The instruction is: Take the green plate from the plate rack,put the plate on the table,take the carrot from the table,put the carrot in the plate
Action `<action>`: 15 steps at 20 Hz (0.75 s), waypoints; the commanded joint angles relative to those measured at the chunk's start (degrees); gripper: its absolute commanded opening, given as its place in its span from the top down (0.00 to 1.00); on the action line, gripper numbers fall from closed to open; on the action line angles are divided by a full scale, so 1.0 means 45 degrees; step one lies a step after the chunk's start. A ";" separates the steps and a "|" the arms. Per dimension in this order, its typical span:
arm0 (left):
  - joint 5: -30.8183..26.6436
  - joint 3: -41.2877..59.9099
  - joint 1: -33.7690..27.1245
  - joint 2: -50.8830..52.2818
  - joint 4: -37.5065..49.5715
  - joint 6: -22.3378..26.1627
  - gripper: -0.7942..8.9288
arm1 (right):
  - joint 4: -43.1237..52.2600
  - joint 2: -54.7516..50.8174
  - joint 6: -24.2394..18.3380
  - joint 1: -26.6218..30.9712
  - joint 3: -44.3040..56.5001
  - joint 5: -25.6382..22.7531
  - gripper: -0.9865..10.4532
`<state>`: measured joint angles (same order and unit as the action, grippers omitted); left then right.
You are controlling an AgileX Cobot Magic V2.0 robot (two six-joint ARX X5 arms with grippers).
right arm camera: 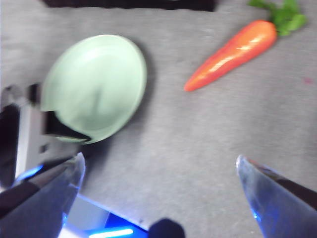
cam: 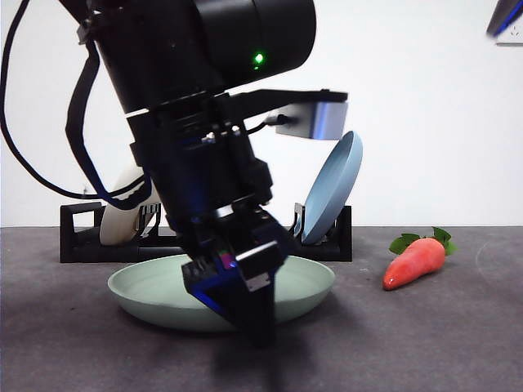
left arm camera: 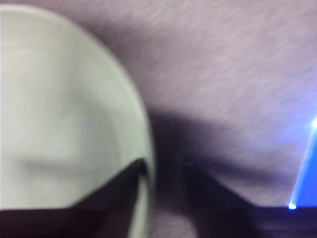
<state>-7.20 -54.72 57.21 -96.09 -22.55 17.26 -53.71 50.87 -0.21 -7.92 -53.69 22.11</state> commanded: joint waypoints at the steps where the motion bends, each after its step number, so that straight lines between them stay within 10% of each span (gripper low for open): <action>1: 0.0044 -0.0073 0.0039 -0.0024 0.0015 -0.0272 0.62 | 0.0525 0.0593 0.0364 -0.0024 -0.0049 -0.0359 0.34; 15: 0.1588 -0.5639 0.0306 0.4702 -0.4376 -0.4104 0.62 | 0.7179 0.7354 0.2137 -0.0199 -0.0049 -0.3458 0.34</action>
<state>-0.49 -80.07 58.35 -74.89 -42.00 0.23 -22.06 83.46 8.27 -8.60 -53.78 6.68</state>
